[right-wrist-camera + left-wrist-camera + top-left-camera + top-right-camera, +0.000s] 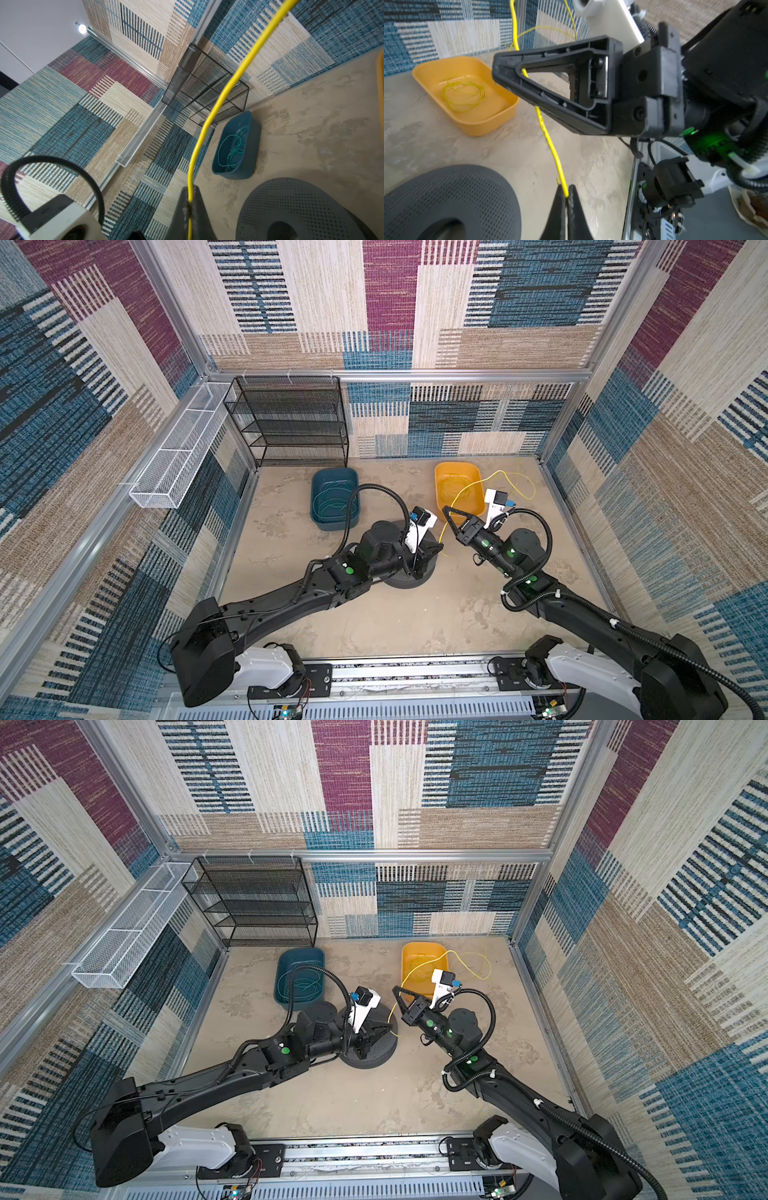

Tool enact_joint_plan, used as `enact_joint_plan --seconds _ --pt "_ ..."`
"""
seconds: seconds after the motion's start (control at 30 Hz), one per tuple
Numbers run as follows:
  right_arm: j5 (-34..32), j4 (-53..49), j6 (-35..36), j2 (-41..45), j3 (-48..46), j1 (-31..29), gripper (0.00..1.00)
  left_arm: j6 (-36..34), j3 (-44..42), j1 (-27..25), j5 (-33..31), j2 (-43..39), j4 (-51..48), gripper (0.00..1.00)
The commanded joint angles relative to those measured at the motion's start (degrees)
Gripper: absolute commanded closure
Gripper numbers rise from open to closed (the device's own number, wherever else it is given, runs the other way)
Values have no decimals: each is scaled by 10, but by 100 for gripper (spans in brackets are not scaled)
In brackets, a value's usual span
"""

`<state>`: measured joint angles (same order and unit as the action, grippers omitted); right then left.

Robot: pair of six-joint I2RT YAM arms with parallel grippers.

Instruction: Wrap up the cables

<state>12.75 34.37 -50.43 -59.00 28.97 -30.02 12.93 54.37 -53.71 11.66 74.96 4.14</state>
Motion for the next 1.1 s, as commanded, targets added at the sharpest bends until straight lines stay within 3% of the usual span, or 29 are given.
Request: enact_joint_plan --seconds 0.0,0.23,0.37,0.63,0.8,0.87,1.07 --pt "-9 -74 66 10 7 7 92 -50 32 3 -4 -6 -176 100" --pt "41 -117 71 60 -5 7 50 -33 43 29 10 -3 -142 100" --pt "78 -122 41 76 -25 8 43 -42 66 33 11 14 -122 100" --pt "140 -68 7 62 -39 5 46 -61 124 37 34 59 -152 100" --pt "143 -51 3 59 -38 3 55 -62 124 37 38 67 -163 100" --pt "145 -50 0 58 -39 3 66 -62 125 37 38 68 -164 100" --pt "133 -51 5 53 -37 3 67 -68 131 38 68 73 -166 100"
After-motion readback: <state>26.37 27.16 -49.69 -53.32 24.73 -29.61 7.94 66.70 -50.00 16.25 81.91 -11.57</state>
